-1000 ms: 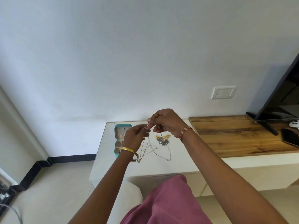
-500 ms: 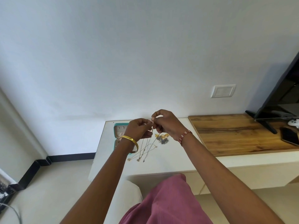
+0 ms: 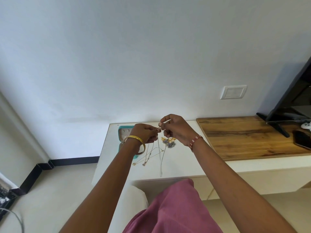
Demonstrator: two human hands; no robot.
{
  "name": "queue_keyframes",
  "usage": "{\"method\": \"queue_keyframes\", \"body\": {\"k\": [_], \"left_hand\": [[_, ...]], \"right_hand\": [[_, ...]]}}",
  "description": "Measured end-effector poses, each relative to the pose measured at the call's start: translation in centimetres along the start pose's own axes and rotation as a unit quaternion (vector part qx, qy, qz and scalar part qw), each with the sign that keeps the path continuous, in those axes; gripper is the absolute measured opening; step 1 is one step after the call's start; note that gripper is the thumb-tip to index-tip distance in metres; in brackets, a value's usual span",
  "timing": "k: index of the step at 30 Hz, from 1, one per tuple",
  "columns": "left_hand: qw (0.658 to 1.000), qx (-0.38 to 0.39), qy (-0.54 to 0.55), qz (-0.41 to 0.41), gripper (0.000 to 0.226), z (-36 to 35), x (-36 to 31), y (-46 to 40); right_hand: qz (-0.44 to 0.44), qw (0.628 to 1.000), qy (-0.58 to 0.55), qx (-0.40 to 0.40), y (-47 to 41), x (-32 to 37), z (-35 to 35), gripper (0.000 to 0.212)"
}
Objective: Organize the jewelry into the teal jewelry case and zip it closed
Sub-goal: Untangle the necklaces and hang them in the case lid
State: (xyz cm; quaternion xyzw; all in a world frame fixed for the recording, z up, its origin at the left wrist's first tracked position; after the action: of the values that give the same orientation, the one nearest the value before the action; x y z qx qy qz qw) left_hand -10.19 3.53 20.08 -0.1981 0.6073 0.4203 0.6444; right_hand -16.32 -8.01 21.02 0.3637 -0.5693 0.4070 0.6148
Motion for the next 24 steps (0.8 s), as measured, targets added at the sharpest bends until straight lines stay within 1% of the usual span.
{"method": "queue_keyframes", "body": {"k": [1, 2, 4, 6, 7, 9, 11, 13, 17, 19, 21, 24], "left_hand": [[1.0, -0.009, 0.006, 0.001, 0.009, 0.4, -0.1, -0.1], [0.999, -0.02, 0.025, 0.003, 0.01, 0.8, -0.1, -0.2], [0.994, -0.048, 0.103, 0.009, 0.017, 1.9, 0.1, -0.6], [0.978, -0.082, 0.189, 0.017, 0.019, 3.3, 0.6, -0.9], [0.968, -0.098, 0.231, 0.024, 0.019, 4.0, 1.1, -1.1], [0.939, -0.13, 0.315, 0.047, 0.018, 5.2, 2.6, -1.2], [0.914, -0.151, 0.369, 0.07, 0.019, 6.0, 4.4, -1.5], [0.906, -0.152, 0.383, 0.094, 0.019, 5.7, 6.2, -1.9], [0.886, -0.137, 0.42, 0.142, 0.009, 4.0, 9.8, -2.7], [0.882, -0.129, 0.423, 0.163, 0.013, 3.3, 11.4, -3.2], [0.88, -0.124, 0.422, 0.18, 0.017, 2.9, 13.0, -3.8], [0.877, -0.132, 0.414, 0.206, 0.012, 2.2, 15.0, -4.1]], "right_hand": [[-0.003, 1.0, 0.019, 0.014, 0.0, -0.4, 0.1, 0.009], [-0.007, 0.999, 0.041, 0.028, 0.1, -0.8, 0.3, 0.012], [-0.023, 0.996, 0.077, 0.047, 0.2, -2.1, 0.9, 0.022], [-0.046, 0.996, 0.069, 0.044, 0.3, -3.5, 1.6, 0.029], [-0.057, 0.997, 0.042, 0.033, 0.3, -4.4, 2.1, 0.032], [-0.083, 0.995, -0.063, -0.004, 0.3, -6.2, 3.2, 0.036], [-0.108, 0.975, -0.19, -0.036, 0.2, -8.0, 4.4, 0.038], [-0.117, 0.953, -0.276, -0.049, 0.1, -9.4, 5.1, 0.04], [-0.102, 0.912, -0.386, -0.091, -0.2, -11.0, 5.5, 0.042], [-0.098, 0.901, -0.406, -0.114, -0.3, -11.5, 5.7, 0.037], [-0.106, 0.899, -0.403, -0.131, -0.5, -12.3, 6.0, 0.031], [-0.116, 0.903, -0.382, -0.157, -0.8, -13.8, 6.5, 0.025]]}}
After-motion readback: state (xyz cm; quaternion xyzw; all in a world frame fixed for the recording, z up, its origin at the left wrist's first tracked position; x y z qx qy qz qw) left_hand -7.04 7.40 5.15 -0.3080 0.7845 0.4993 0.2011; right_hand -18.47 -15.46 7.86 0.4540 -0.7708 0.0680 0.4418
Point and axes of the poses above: each hand's wrist, its own y-axis away from the middle knuckle, its own z-axis out of the back of the hand, x = y × z, the point moved 7 cm from there along -y, towards the middle knuckle, and after that the axes turned 5 degrees about z, right-handed, at the moved point
